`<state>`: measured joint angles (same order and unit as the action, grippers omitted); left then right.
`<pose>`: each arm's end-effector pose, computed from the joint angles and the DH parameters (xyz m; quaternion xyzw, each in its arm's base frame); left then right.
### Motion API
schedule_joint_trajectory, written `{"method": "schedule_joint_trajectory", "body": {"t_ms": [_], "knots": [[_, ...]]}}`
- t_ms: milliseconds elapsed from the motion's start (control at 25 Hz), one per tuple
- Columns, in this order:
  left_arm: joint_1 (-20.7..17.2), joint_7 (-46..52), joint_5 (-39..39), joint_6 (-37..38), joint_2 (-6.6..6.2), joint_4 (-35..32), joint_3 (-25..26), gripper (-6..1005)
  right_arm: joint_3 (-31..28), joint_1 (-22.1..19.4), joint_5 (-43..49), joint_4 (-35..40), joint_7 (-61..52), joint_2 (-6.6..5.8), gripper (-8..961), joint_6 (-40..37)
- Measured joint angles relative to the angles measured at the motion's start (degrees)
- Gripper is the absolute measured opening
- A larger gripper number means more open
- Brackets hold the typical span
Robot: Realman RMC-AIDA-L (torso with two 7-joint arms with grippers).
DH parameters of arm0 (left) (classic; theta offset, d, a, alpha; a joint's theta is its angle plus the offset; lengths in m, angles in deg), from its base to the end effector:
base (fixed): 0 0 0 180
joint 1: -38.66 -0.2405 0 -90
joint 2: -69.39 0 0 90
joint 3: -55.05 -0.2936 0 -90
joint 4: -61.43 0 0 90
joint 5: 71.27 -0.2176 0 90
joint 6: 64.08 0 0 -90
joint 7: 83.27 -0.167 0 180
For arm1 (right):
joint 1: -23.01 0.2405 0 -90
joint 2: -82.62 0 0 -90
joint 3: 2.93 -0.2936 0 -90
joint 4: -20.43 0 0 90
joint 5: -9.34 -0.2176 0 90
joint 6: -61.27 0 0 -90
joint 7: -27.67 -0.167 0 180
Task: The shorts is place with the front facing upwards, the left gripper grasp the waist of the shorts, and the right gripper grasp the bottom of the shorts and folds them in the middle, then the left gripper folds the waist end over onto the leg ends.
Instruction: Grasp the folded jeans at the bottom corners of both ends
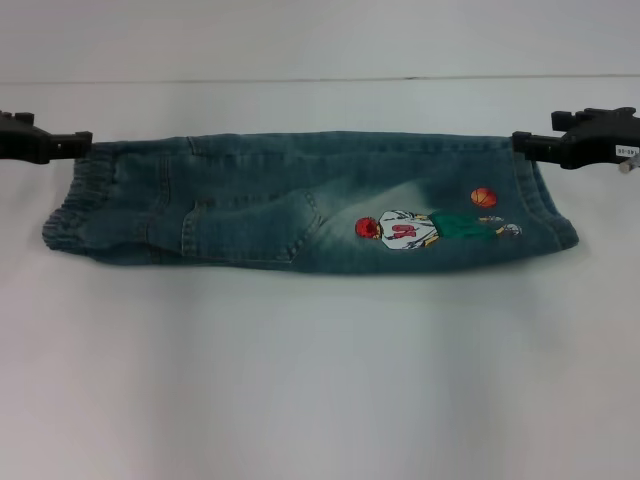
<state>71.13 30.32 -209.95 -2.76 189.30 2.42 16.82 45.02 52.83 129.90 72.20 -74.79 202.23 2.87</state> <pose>-0.3295 0.4454 0.0540 -0.8352 -0.3683 -0.0593 0.4041 0.3109 0.4396 0.0085 -0.8697 0.3204 0.1239 0.3544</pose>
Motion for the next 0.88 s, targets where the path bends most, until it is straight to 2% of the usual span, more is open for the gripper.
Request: {"method": "schedule_joint_trajectory", "body": {"t_ms": [280, 560, 880], "knots": [[-6.03, -4.22, 10.56, 9.49, -0.50, -0.23, 7.20, 872, -0.39, -3.77, -11.28, -0.52, 9.64, 0.01, 692, -3.67], [-10.75, -13.14, 17.28, 21.90, 0.01, -0.09, 15.64, 872, -0.64, -9.24, -21.92, -2.12, 21.76, 0.06, 692, -11.06], [-12.79, -17.08, 19.01, 31.60, -0.02, 2.22, 19.42, 871, -2.18, -12.70, -24.68, -5.49, 29.00, -0.03, 697, -18.08]]}}
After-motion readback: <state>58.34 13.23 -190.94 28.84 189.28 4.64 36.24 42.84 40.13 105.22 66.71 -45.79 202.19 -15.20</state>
